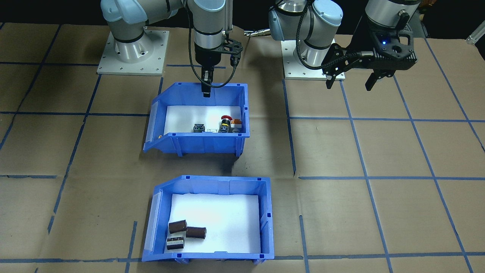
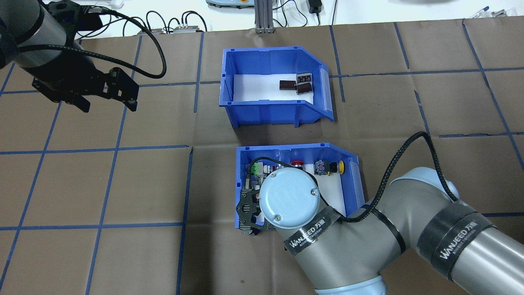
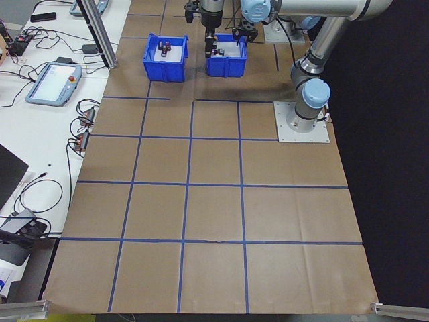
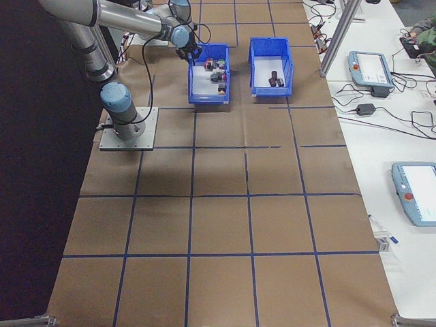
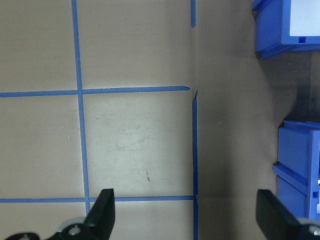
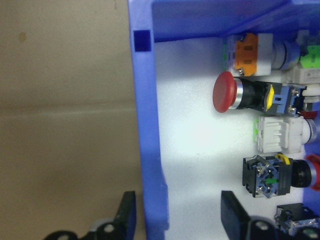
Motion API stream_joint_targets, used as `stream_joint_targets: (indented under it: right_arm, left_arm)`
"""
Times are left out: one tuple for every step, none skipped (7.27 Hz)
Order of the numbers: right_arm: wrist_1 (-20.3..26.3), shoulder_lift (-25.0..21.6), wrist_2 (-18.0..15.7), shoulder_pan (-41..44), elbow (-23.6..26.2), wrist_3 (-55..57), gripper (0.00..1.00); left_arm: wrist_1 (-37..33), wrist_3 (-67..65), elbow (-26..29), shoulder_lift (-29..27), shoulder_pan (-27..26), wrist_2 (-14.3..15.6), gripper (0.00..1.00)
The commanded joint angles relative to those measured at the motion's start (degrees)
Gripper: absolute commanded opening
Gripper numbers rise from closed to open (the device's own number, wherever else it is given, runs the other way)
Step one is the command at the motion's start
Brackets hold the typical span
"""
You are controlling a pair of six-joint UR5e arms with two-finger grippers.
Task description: Place battery box in front
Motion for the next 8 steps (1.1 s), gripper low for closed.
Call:
stream_joint_targets:
  right_arm:
    - [8.5,-3.6,0.1,-1.7,-4.2,0.0,1.00]
    - [12.6,-3.6,0.0,-2.5,-7.6,0.0,1.00]
    - [13.7,-3.6,0.4,-6.5,-9.8,0.0,1.00]
    - [14.3,-3.6,0.9,-12.5,-10.8,0.0,1.00]
    - [14.3,-3.7,3.9,-17.6,-11.0,0.6,1.00]
    - [14.7,-3.7,5.1,-22.9,-12.0,5.8,1.00]
    - [17.0,-3.6,5.3,-27.5,-14.1,14.5,1.00]
    - [21.9,-3.6,5.2,-30.6,-17.3,22.3,1.00]
  left_arm:
    - [-0.4,0.3,-1.0,1.3,-0.1,0.5,0.99]
    - [-0.2,0.3,-2.4,2.1,-0.1,0.5,0.99]
    - [0.0,-0.1,-3.3,3.1,-0.1,0.2,0.99]
    - [-0.1,-0.1,-3.7,3.5,-0.1,0.6,0.99]
    - [0.0,-0.3,-3.7,3.3,0.0,0.7,0.99]
    - [0.0,-0.2,-3.7,3.1,0.0,0.7,0.99]
    - [0.0,-0.2,-3.7,2.9,0.0,0.7,0.99]
    - [-0.2,0.2,-3.7,3.3,0.0,0.7,0.99]
